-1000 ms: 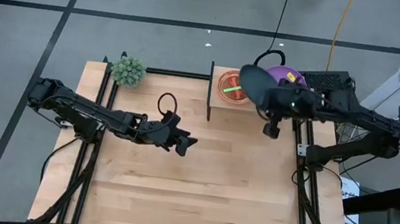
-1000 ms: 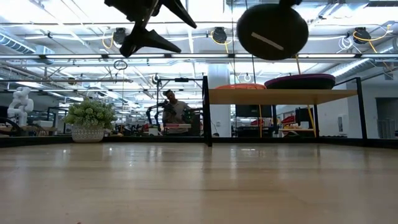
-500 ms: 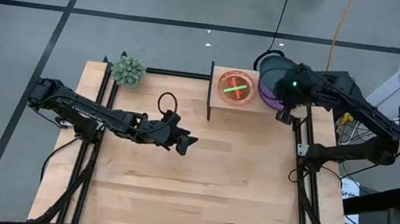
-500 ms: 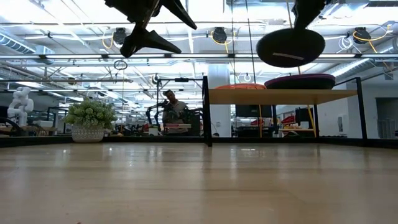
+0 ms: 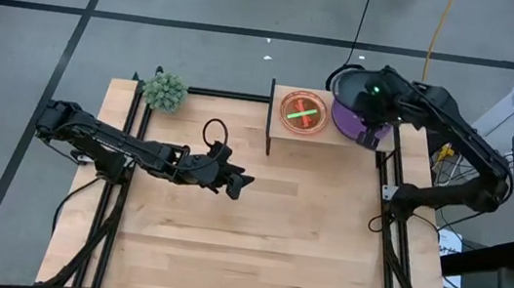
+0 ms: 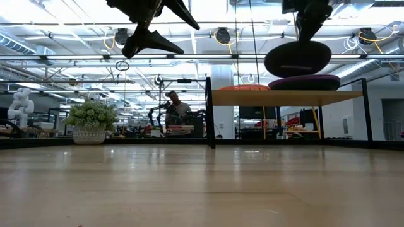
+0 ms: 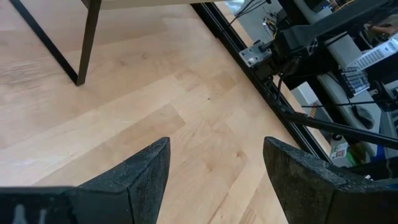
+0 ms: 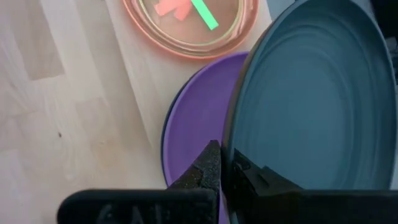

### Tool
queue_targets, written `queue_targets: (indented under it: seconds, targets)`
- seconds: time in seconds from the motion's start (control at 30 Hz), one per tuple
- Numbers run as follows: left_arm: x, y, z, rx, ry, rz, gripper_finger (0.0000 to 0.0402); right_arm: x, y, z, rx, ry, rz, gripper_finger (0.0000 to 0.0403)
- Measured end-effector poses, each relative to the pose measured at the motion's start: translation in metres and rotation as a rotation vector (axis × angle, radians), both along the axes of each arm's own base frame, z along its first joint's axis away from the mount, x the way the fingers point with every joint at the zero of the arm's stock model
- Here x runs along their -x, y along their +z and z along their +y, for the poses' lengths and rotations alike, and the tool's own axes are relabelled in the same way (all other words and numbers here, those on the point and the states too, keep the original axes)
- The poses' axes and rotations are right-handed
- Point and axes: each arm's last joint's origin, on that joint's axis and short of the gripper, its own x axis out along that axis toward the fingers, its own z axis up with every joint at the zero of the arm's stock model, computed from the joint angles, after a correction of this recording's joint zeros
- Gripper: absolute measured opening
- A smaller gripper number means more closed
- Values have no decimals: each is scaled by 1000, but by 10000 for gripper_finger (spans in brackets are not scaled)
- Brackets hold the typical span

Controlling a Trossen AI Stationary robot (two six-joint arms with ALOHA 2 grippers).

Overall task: Place and stack plates onto a shelf
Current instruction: Stack the black plate on the violet plate on the shelf

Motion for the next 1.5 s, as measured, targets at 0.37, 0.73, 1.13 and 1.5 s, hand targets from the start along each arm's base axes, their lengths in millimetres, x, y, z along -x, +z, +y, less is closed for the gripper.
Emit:
queue_targets:
  seconds: [0.37,0.73,1.13,1.5]
  targets:
    - [0,0,0,0,0,0,261,-10,-13,-11,-68,-61,57,3]
    - [0,0,0,-15,-9,6,261,-10,-13,-10,-80,-85,54,4]
    - [0,0,0,-12,-23,8,261,-12,-35,-12,-124,-146,81,5]
    - [0,0,-1,3,-25,6,261,-15,-37,-15,-112,-171,46,11]
